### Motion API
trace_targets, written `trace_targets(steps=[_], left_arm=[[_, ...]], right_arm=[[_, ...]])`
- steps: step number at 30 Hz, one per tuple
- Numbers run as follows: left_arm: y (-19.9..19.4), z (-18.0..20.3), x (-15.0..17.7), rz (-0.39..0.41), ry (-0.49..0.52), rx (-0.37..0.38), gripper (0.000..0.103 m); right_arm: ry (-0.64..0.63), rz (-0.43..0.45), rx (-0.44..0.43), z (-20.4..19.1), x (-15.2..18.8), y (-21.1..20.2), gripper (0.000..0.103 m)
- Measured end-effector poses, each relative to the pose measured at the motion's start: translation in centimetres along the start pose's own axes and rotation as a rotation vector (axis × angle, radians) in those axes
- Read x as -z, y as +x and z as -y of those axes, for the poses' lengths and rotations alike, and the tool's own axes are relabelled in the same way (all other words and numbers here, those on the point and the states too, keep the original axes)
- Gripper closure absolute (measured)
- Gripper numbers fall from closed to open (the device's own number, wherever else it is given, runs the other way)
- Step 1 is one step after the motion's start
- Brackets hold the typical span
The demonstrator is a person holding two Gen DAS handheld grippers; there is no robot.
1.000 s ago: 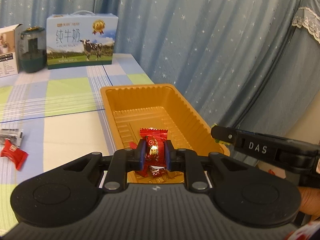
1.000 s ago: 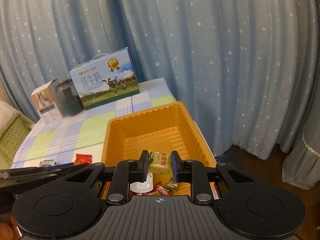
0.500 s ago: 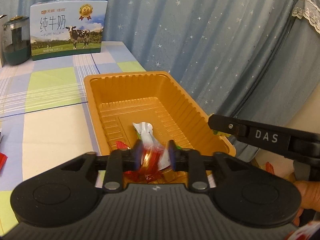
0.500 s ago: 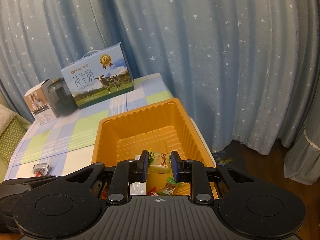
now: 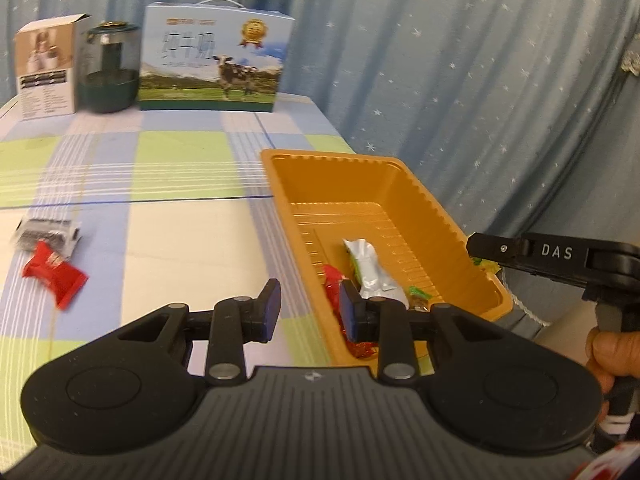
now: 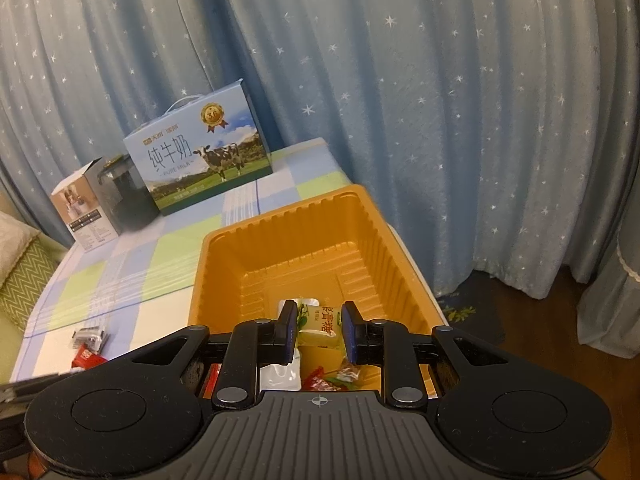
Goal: Organize snacks
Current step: 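Open both tools to drop the candies into the orange tray, then withdraw both open tools from the tray toward the large red candy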
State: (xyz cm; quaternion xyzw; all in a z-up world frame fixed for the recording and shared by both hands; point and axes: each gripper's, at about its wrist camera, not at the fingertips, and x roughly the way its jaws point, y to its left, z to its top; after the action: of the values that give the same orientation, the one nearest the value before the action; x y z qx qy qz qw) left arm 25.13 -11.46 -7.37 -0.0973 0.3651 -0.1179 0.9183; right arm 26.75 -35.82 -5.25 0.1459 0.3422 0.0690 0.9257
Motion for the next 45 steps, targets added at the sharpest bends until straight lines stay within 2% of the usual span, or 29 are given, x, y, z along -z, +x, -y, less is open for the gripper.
trace_targets(steps=[1, 3, 4, 5, 16, 20, 24, 35, 45], left_arm=[[-0.3, -0.3, 0.1, 0.002, -0.008, -0.002, 0.074], [-0.8, -0.8, 0.3, 0.006, -0.023, -0.007, 0.073], [-1.1, -1.0, 0.3, 0.007, -0.028, -0.011, 0.073], [-1.3, -1.2, 0.4, 0.009, -0.031, -0.015, 0.073], [-5.6, -2.7, 1.4, 0.036, -0.056, -0.053, 0.068], [-7.5, -3.2, 1.8, 0.043, -0.064, -0.063, 0.061], [-9.5, -3.7, 2.3, 0.055, -0.061, -0.088, 0.055], [-14.3, -7.0, 3.9, 0.071, -0.070, -0.179, 0.049], [-17.5, -10.5, 5.0, 0.067, -0.096, -0.241, 0.045]], right_arm=[[0.007, 0.002, -0.015, 0.0, -0.1, 0.0, 0.079], [0.015, 0.005, -0.028, 0.1, -0.2, -0.1, 0.061], [0.023, 0.019, -0.030, 0.1, -0.2, -0.3, 0.048], [0.032, 0.030, -0.029, 0.2, -0.2, -0.6, 0.046], [0.077, 0.051, -0.013, 0.3, 0.8, -4.6, 0.046], [0.098, 0.049, -0.023, -0.6, 1.7, -6.3, 0.046], [0.084, 0.035, -0.046, -2.5, 2.9, -7.5, 0.044], [0.012, -0.003, -0.124, -8.5, 5.6, -8.7, 0.037], [-0.047, -0.026, -0.164, -12.7, 7.1, -8.3, 0.035]])
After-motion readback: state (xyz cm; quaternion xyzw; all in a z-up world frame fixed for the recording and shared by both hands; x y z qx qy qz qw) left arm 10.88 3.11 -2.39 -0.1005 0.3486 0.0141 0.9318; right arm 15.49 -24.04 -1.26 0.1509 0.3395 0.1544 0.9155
